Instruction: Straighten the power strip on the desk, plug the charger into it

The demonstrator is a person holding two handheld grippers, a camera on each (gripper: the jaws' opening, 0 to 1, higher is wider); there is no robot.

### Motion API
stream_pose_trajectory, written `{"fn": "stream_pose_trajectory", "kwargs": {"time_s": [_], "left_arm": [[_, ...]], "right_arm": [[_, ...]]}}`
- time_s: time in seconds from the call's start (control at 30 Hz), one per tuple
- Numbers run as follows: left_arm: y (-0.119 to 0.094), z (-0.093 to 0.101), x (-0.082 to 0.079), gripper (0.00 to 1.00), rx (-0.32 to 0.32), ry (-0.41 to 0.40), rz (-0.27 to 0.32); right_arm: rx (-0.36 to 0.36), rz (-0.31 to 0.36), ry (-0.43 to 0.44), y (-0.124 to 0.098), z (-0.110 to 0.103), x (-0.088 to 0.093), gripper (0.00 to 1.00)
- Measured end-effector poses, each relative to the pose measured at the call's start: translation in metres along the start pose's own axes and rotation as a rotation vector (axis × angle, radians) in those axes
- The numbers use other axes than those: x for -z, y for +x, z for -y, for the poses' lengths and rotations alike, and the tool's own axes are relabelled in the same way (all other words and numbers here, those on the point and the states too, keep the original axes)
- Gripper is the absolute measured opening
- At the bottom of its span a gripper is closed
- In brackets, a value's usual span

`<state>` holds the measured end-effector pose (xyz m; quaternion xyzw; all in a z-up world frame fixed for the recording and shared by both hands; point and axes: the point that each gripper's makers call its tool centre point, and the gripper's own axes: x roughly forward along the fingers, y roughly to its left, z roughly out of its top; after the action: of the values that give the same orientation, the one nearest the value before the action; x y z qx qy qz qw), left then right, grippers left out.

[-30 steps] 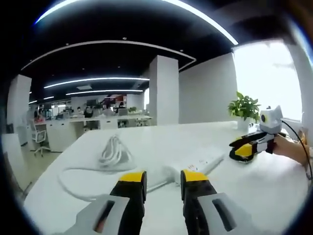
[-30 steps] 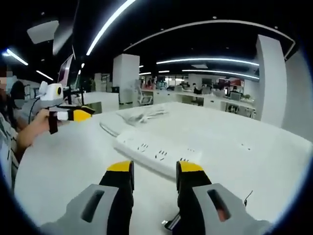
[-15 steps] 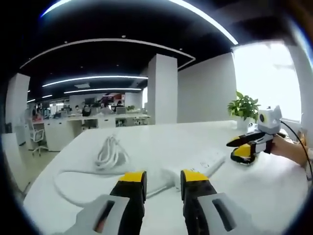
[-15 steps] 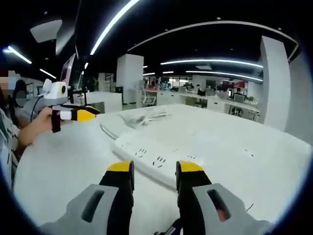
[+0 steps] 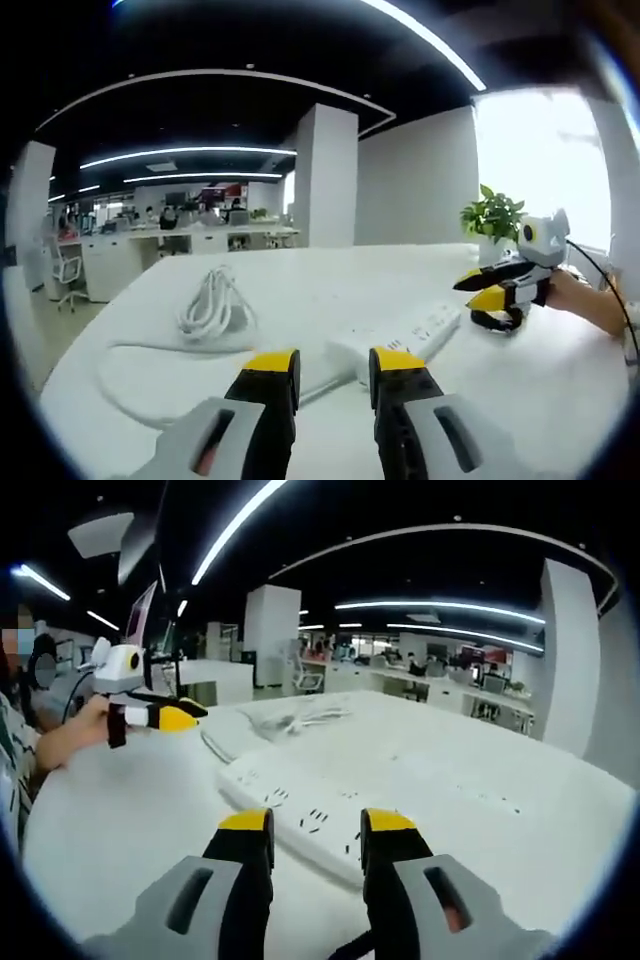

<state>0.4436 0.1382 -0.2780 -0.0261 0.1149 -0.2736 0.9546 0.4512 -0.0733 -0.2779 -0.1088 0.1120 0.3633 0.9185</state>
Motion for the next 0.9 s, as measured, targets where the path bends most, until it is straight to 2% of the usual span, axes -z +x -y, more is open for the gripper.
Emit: {"fn": "stream_pose_trajectory", "kwargs": {"time_s": [0.33,0.6,0.9], "left_arm": [[0.014,0.007,0.007,0.28,0.030,0.002,-0.031],[0.026,0.015,0.017,0.27,0.068,-0.009,-0.062],[0.034,0.027,0.028,0.27,0.113,-0.007,-0.092]], "right_arm": [[0.019,-0.014,0.031,0.003,0.026,0.006,0.35],[0.008,-0.051,0.040,0.004,0.032,0.020,0.35],[0.015,-0.082,0.020,0.007,0.034,0.028,0.37]]}}
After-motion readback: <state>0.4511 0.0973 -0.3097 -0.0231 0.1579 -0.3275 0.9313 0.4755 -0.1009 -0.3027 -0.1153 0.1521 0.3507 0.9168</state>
